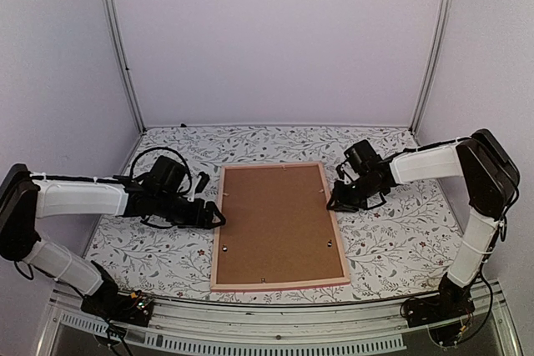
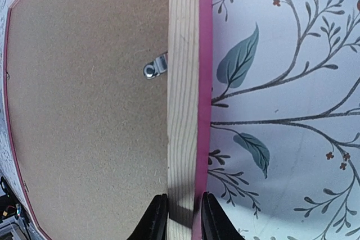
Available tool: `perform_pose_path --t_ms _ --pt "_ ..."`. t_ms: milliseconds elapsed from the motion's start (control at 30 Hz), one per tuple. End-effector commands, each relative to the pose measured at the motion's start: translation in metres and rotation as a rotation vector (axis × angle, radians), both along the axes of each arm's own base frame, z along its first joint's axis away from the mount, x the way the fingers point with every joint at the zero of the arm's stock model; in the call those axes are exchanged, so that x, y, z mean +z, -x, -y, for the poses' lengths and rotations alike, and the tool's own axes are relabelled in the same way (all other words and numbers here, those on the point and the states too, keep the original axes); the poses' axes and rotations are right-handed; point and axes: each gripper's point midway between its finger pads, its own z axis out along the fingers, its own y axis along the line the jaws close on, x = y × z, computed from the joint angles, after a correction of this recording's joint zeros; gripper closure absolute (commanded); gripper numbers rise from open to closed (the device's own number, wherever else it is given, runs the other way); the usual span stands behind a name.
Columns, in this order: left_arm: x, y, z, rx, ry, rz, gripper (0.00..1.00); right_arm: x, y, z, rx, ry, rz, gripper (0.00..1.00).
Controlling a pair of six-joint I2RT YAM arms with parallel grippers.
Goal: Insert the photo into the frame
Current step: Hold the photo frame at the center of the board, then press the fastener onto the backboard.
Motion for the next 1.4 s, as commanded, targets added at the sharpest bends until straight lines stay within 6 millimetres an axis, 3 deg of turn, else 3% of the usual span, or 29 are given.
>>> perform_pose_path --t_ms 0,400,633,1000,1367 --pt "-0.004 0.026 0.006 -0.03 0.0 -0.049 0.23 -0.001 -0.018 -0.006 -0.101 -0.033 0.024 0.8" --pt "-0.031 0.046 0.023 -0.111 -0.128 -0.115 0.26 0.001 -0.031 -0.008 -0.134 -0.036 0.045 0.85" --pt "-0.039 0.054 0.023 -0.11 -0.158 -0.13 0.4 -0.001 -0.03 -0.012 -0.118 -0.048 0.042 0.85" --pt "-0.053 0.057 0.02 -0.086 -0.268 -0.12 0.45 0.001 -0.03 -0.014 -0.102 -0.059 0.046 0.85" --pt "-0.055 0.057 0.018 -0.089 -0.303 -0.098 0.66 0.004 -0.027 -0.009 -0.113 -0.048 0.061 0.85"
